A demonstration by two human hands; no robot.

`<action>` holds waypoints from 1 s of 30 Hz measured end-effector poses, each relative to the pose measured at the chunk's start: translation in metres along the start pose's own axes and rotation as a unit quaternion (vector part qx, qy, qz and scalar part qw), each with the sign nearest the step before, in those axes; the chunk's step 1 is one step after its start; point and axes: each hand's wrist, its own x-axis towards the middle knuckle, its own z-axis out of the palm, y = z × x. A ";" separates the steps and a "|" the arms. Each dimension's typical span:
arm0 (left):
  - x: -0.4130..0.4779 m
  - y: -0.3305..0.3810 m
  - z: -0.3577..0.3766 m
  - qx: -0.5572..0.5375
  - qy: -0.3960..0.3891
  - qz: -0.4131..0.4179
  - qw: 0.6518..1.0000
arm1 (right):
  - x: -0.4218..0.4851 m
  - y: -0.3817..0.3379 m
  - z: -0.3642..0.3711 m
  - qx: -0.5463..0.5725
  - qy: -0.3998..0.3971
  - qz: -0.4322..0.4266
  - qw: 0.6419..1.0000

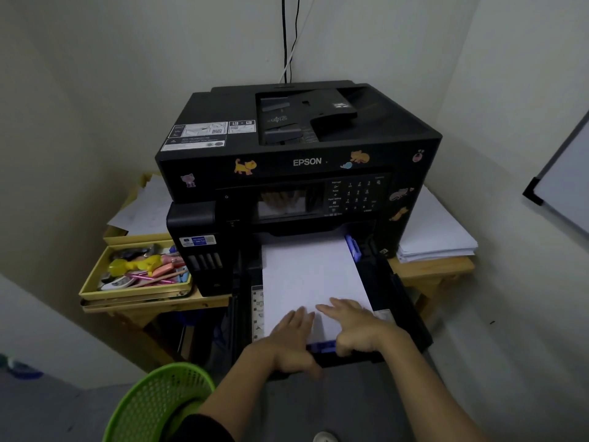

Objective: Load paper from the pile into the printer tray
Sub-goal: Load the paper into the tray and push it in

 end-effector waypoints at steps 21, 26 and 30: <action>0.035 -0.008 -0.005 0.206 0.062 -0.048 0.975 | 0.028 -0.007 0.017 -0.223 0.149 0.011 0.963; 0.054 -0.014 -0.032 0.186 0.082 -0.045 0.978 | 0.055 -0.012 -0.006 -0.213 0.150 0.011 0.965; 0.063 -0.018 -0.040 0.131 0.110 -0.062 0.983 | 0.062 -0.013 -0.018 -0.212 0.144 0.031 0.966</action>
